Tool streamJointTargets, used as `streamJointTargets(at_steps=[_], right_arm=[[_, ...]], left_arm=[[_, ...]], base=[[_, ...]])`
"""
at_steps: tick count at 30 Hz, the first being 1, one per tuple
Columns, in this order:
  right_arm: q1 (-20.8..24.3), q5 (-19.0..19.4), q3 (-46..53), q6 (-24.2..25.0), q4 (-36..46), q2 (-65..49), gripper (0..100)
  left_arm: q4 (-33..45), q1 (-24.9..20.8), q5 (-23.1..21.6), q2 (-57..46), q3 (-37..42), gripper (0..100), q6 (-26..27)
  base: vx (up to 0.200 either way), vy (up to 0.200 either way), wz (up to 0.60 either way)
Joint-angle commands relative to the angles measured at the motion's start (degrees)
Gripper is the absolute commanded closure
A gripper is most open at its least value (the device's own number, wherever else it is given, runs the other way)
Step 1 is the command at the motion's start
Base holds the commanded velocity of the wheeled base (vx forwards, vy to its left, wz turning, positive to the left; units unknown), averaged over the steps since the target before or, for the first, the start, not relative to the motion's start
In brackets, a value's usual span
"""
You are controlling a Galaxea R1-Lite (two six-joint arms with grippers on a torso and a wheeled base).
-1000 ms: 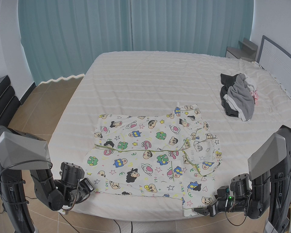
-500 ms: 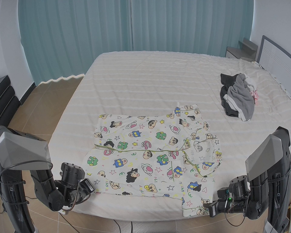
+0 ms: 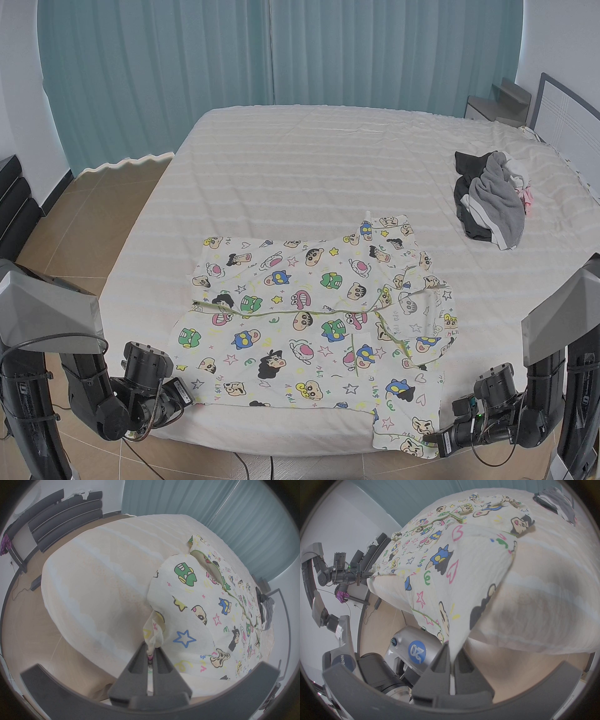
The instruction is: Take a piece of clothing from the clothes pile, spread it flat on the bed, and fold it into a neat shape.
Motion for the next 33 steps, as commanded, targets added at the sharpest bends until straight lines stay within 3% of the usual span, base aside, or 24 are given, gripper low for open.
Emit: streamJointTargets(at_steps=[1,6,15,18,21,22,26,33], right_arm=[[-1.6,1.8,1.0,0.1,2.9,-4.6,100],[-1.6,3.7,1.0,-0.2,6.7,-6.0,100],[-1.7,4.6,1.0,0.2,6.5,-5.8,100],[-2.6,8.4,1.0,0.6,6.5,-6.9,100],[-5.5,15.3,1.0,1.3,6.8,-8.7,100],[-5.6,15.6,1.0,1.3,6.8,-8.7,100],[-10.6,22.9,1.0,1.5,6.0,-9.8,100],[-15.7,27.8,1.0,3.7,-0.6,-10.1,100]], left_arm=[[0.0,-0.8,0.0,-0.5,2.3,100,0.9],[-0.3,-0.7,0.0,-0.5,3.9,100,1.8],[-0.4,-1.4,0.0,-1.2,4.6,100,1.8],[-0.4,-1.4,0.0,-2.6,4.2,100,1.7],[-0.4,-1.5,0.0,-5.1,3.7,100,1.7],[-0.4,-1.5,-0.1,-5.1,3.7,100,1.7],[-0.2,-1.4,-0.2,-9.9,2.0,100,1.6],[0.3,-1.2,-0.1,-11.1,-3.0,100,1.5]], base=[[0.000,0.000,0.00],[0.000,0.000,0.00],[0.000,0.000,0.00],[0.000,0.000,0.00],[0.000,0.000,0.00],[0.000,0.000,0.00],[0.000,0.000,0.00],[0.000,0.000,0.00]])
